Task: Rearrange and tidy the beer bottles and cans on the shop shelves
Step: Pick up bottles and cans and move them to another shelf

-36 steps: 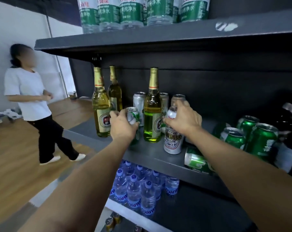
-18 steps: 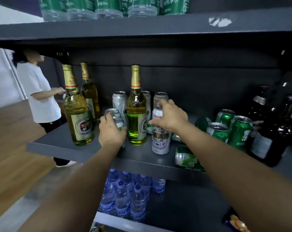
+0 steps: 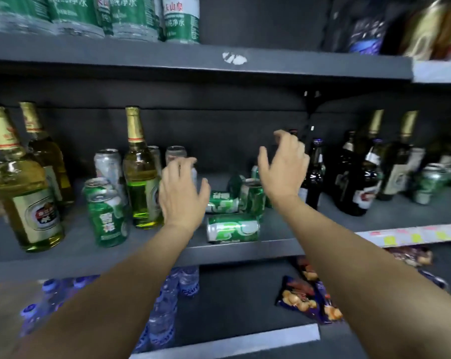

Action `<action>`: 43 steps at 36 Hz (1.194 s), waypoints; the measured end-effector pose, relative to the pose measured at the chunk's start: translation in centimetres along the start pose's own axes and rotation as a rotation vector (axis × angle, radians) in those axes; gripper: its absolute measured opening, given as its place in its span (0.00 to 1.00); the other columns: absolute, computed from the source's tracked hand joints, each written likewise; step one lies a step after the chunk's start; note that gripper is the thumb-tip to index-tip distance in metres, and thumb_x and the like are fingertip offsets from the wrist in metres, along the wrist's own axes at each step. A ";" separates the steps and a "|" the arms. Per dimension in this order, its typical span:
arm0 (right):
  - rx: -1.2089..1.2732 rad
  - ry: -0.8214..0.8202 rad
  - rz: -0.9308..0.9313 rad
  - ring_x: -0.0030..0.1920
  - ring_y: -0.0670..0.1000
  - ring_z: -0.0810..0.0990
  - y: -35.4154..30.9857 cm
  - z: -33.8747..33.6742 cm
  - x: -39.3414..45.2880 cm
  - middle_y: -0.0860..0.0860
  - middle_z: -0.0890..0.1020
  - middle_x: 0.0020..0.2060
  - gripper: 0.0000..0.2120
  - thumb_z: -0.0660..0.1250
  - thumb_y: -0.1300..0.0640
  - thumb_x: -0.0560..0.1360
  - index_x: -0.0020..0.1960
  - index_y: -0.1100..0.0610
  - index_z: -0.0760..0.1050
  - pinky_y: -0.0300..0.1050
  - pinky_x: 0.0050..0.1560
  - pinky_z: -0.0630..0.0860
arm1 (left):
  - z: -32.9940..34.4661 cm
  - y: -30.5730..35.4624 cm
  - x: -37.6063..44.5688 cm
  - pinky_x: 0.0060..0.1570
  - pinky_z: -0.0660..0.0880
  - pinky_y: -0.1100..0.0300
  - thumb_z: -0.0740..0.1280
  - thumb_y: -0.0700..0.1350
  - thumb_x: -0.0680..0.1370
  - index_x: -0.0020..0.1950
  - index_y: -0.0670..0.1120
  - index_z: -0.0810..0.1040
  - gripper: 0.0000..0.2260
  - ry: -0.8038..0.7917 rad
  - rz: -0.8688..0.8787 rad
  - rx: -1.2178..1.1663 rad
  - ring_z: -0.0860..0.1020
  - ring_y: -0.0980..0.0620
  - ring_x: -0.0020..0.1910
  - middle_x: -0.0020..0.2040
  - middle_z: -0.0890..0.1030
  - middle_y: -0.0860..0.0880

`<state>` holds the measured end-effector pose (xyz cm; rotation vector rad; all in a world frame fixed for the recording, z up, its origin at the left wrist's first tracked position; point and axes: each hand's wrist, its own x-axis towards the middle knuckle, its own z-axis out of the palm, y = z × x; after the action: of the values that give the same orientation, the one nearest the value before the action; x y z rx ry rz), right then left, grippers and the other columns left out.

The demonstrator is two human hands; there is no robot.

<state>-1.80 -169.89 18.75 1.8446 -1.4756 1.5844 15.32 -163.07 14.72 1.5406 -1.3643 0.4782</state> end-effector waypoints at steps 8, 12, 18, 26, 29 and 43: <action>-0.142 -0.240 0.369 0.62 0.61 0.70 9.2 -3.6 1.2 0.58 0.73 0.61 0.25 0.64 0.44 0.77 0.66 0.60 0.64 0.55 0.54 0.70 | 5.1 8.3 -1.4 0.52 0.70 0.53 0.64 0.45 0.77 0.63 0.47 0.72 0.15 -0.244 0.067 -0.141 0.68 0.49 0.61 0.61 0.71 0.49; -0.087 -0.429 0.459 0.66 0.61 0.69 12.3 -3.1 1.3 0.58 0.70 0.66 0.36 0.66 0.39 0.74 0.71 0.58 0.58 0.56 0.57 0.71 | 8.4 11.9 -2.6 0.52 0.69 0.53 0.62 0.47 0.79 0.64 0.49 0.70 0.14 -0.434 0.114 -0.122 0.68 0.49 0.63 0.62 0.70 0.50; -0.010 -0.566 0.432 0.62 0.59 0.73 15.4 -1.0 2.3 0.56 0.72 0.65 0.43 0.71 0.35 0.68 0.71 0.55 0.56 0.55 0.55 0.75 | 14.1 15.7 -3.7 0.58 0.71 0.50 0.64 0.45 0.77 0.69 0.47 0.64 0.21 -0.658 -0.003 -0.053 0.66 0.47 0.66 0.66 0.67 0.48; -0.013 -0.687 0.446 0.61 0.58 0.76 17.0 1.6 1.5 0.55 0.72 0.64 0.46 0.73 0.39 0.68 0.74 0.54 0.50 0.49 0.49 0.73 | 17.6 16.8 -4.4 0.58 0.70 0.53 0.62 0.41 0.77 0.69 0.44 0.63 0.21 -0.723 -0.199 0.031 0.65 0.47 0.67 0.66 0.67 0.47; -0.013 -0.704 0.467 0.59 0.58 0.77 17.4 2.0 1.2 0.56 0.74 0.63 0.41 0.73 0.43 0.70 0.72 0.57 0.54 0.49 0.49 0.73 | 17.9 16.5 -4.7 0.56 0.70 0.53 0.62 0.40 0.76 0.68 0.46 0.65 0.20 -0.735 -0.187 0.068 0.66 0.47 0.66 0.65 0.67 0.47; 0.015 -0.492 0.500 0.56 0.58 0.77 19.0 -3.3 -0.8 0.53 0.75 0.58 0.32 0.74 0.42 0.67 0.59 0.55 0.61 0.47 0.45 0.69 | 18.3 17.5 -4.7 0.51 0.71 0.53 0.63 0.42 0.76 0.65 0.47 0.67 0.17 -0.707 -0.108 0.025 0.68 0.48 0.64 0.63 0.69 0.48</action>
<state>-19.16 -175.15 12.05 2.0865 -2.2907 1.3769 -7.51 -174.09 10.02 1.8838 -1.7818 -0.1456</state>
